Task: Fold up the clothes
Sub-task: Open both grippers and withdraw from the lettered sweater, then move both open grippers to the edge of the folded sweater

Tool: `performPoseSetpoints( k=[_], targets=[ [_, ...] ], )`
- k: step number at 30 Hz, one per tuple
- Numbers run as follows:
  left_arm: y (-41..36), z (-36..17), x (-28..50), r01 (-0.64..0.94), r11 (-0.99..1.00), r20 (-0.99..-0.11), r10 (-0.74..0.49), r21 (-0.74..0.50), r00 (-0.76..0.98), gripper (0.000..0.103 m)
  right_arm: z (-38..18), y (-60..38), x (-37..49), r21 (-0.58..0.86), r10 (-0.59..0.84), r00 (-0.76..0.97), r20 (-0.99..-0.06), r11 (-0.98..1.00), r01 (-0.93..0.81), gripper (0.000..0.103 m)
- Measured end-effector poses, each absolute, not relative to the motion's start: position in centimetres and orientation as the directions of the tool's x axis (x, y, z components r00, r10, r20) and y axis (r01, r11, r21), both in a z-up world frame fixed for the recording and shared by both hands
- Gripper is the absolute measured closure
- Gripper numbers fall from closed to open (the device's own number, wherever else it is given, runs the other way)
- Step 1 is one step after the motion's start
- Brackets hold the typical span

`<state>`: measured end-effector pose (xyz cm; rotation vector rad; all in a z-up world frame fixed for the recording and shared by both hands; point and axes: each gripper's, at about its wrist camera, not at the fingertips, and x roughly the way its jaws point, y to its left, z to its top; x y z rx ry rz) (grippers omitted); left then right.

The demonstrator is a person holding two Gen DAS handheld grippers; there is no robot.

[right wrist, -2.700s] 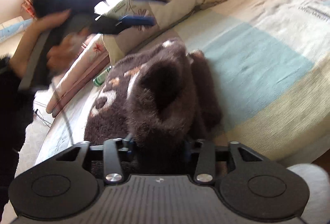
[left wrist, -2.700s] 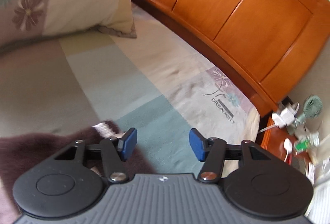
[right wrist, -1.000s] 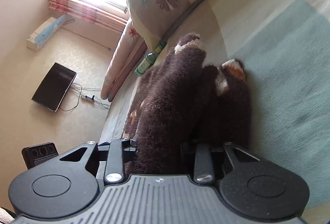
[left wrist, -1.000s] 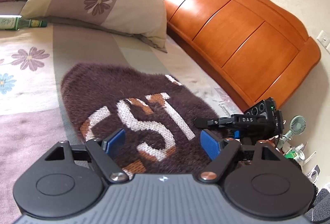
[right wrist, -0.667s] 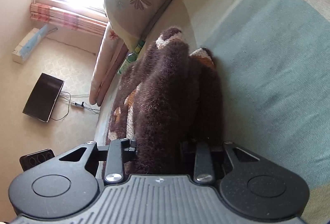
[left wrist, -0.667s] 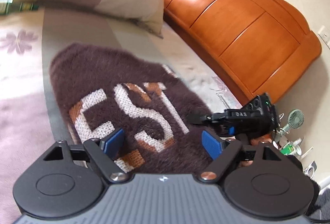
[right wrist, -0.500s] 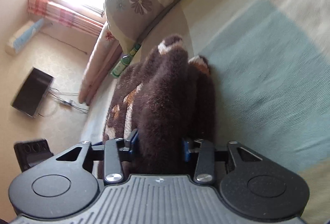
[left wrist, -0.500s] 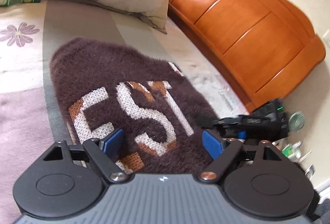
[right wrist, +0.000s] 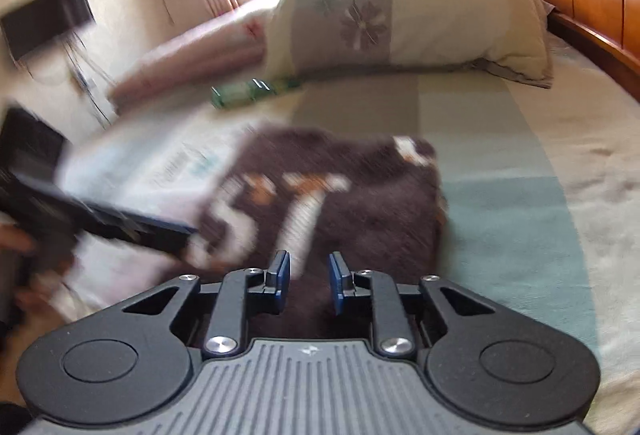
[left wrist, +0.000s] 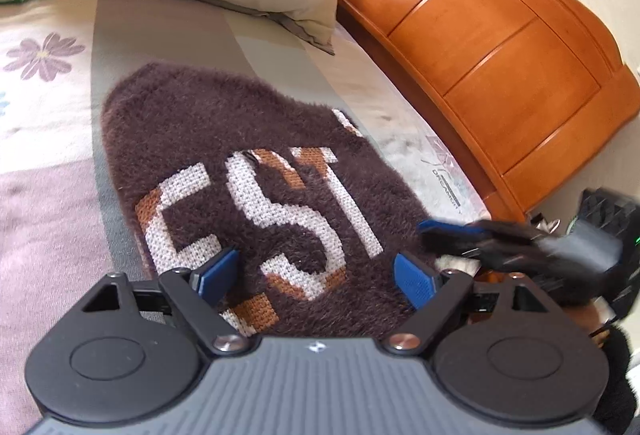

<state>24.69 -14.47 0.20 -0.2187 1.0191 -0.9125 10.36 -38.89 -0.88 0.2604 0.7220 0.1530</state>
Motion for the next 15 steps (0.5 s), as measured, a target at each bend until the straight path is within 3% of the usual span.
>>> performPoseSetpoints(
  k=[1,11,13,15],
  targets=[
    [-14.4,0.2,24.7,0.551,0.625,-0.639,-0.743,-0.553,0.2,0.017,-1.9,-38.9,10.4,0.253,0.202,0.73,-0.653,0.967,-0.04,0.092],
    [-18.1,2.8,27.6,0.65,0.608,-0.645,-0.729,-0.456,0.229,0.018,-3.0,-38.5,9.4,0.215,0.148,0.726,-0.672,0.977,0.0,0.092],
    [-19.1,1.2,28.8,0.637,0.65,-0.682,-0.685,-0.414,0.257,0.02,-3.1,-38.5,9.2,0.24,0.157,0.732,-0.662,0.971,0.009,0.092],
    [-19.3,-0.8,29.9,0.589,0.663,-0.685,-0.689,-0.463,0.237,0.02,-3.5,-39.0,8.8,0.27,0.166,0.741,-0.65,0.963,0.021,0.092]
  ],
)
